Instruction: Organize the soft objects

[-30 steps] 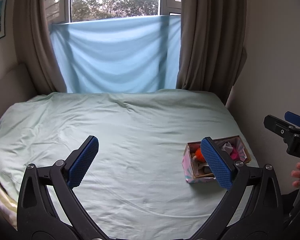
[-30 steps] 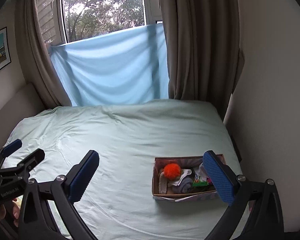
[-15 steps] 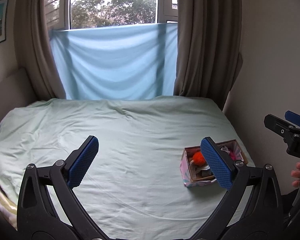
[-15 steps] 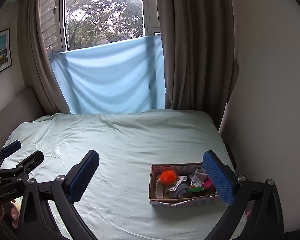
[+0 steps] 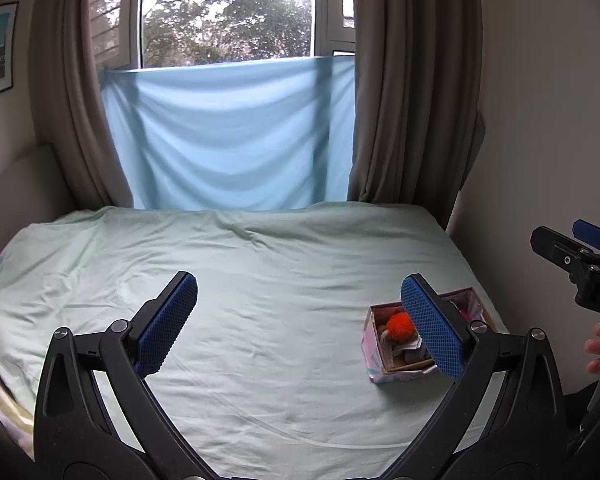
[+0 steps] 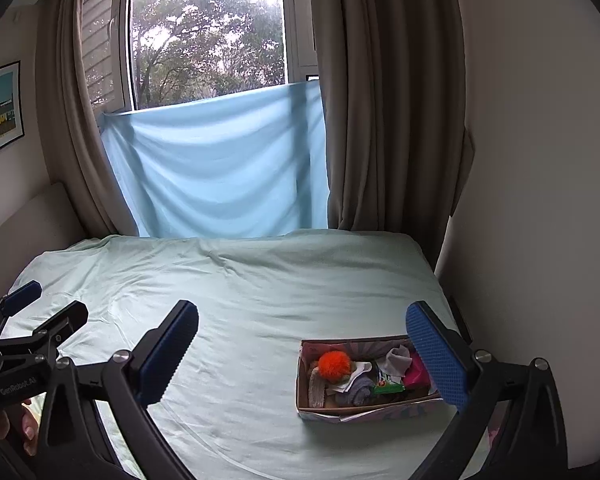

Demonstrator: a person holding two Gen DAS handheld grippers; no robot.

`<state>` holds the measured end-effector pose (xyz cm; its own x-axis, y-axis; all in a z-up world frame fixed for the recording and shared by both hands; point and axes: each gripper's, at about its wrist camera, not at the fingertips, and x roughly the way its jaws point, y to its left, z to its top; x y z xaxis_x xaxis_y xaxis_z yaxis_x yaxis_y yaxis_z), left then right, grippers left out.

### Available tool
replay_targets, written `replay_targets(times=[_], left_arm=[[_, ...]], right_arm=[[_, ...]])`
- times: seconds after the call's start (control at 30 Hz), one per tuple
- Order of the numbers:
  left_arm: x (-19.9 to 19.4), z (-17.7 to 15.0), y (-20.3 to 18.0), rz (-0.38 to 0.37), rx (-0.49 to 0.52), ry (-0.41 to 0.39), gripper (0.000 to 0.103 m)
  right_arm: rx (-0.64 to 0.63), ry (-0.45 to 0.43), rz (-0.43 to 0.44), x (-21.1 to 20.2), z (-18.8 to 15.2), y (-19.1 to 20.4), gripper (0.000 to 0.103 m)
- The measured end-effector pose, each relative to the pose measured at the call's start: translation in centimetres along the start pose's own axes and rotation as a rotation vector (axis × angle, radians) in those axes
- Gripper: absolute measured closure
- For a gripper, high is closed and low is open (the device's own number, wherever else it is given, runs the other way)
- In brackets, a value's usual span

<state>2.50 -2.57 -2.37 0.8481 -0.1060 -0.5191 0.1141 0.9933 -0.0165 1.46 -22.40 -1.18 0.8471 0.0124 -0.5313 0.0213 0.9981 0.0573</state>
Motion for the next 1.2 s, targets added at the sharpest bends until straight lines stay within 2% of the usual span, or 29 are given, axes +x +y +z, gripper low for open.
replay_targets(times=[0.77,1.2], left_arm=[[0.33,0.77,-0.96,0.017,0.021,-0.008,0.001],[0.11,0.85,-0.30,0.029,-0.003,-0.024,0.001]], right_arm=[[-0.005,0.004,0.012,0.41,0.66,-0.26,0.000],[-0.019,0.004,0.015,0.80,0.91,-0.41,0.000]])
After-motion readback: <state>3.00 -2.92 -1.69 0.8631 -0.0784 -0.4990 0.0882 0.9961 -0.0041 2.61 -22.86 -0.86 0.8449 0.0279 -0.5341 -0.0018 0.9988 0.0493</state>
